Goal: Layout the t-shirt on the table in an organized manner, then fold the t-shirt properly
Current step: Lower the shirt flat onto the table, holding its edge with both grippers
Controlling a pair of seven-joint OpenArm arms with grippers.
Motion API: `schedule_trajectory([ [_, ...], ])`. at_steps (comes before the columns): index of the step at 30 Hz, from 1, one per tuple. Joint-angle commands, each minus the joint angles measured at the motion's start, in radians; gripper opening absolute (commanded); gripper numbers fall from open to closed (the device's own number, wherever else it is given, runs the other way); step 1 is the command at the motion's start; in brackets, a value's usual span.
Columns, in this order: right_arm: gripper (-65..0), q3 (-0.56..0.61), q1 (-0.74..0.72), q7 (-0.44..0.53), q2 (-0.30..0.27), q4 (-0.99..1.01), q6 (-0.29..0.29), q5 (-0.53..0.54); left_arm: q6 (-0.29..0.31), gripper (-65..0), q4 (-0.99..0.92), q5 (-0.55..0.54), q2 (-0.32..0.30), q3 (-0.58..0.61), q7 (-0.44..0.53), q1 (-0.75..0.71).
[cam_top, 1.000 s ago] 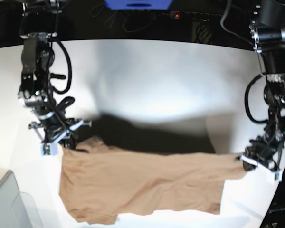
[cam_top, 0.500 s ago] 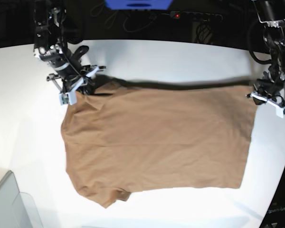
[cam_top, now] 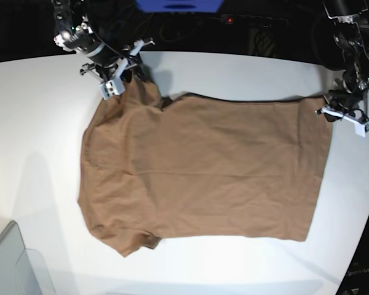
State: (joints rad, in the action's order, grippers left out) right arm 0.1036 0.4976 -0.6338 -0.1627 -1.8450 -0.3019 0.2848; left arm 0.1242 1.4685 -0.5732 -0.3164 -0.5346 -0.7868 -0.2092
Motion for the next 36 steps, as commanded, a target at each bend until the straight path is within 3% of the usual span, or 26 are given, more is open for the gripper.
schedule_trajectory([
  [1,-42.7,-0.005,0.006,0.019,-0.004,-0.023,-0.007,0.009,0.001,-64.8,0.022,-0.009,-0.02,-0.006,0.013,0.0],
  [6,-37.5,-0.035,0.014,0.019,-0.018,-0.066,-0.007,0.009,0.002,-64.6,0.022,-0.009,-0.022,-0.042,0.011,-0.029],
  [14,-37.3,-0.195,0.028,0.019,0.007,-0.14,-0.007,0.011,0.002,-64.5,0.041,-0.011,-0.022,-0.126,0.011,-0.042],
  [18,-37.3,-0.21,-0.007,0.012,0.018,-0.132,-0.009,0.011,0.002,-64.5,0.041,-0.003,-0.022,-0.126,0.011,-0.042],
  [28,-37.7,-0.17,-0.202,0.019,0.033,0.179,-0.009,0.009,0.002,-64.5,0.041,-0.009,-0.022,-0.124,0.011,-0.042],
  [36,-37.7,-0.362,-0.274,0.018,0.033,0.284,-0.009,0.009,0.002,-64.5,0.041,-0.012,-0.013,-0.123,0.011,-0.04],
])
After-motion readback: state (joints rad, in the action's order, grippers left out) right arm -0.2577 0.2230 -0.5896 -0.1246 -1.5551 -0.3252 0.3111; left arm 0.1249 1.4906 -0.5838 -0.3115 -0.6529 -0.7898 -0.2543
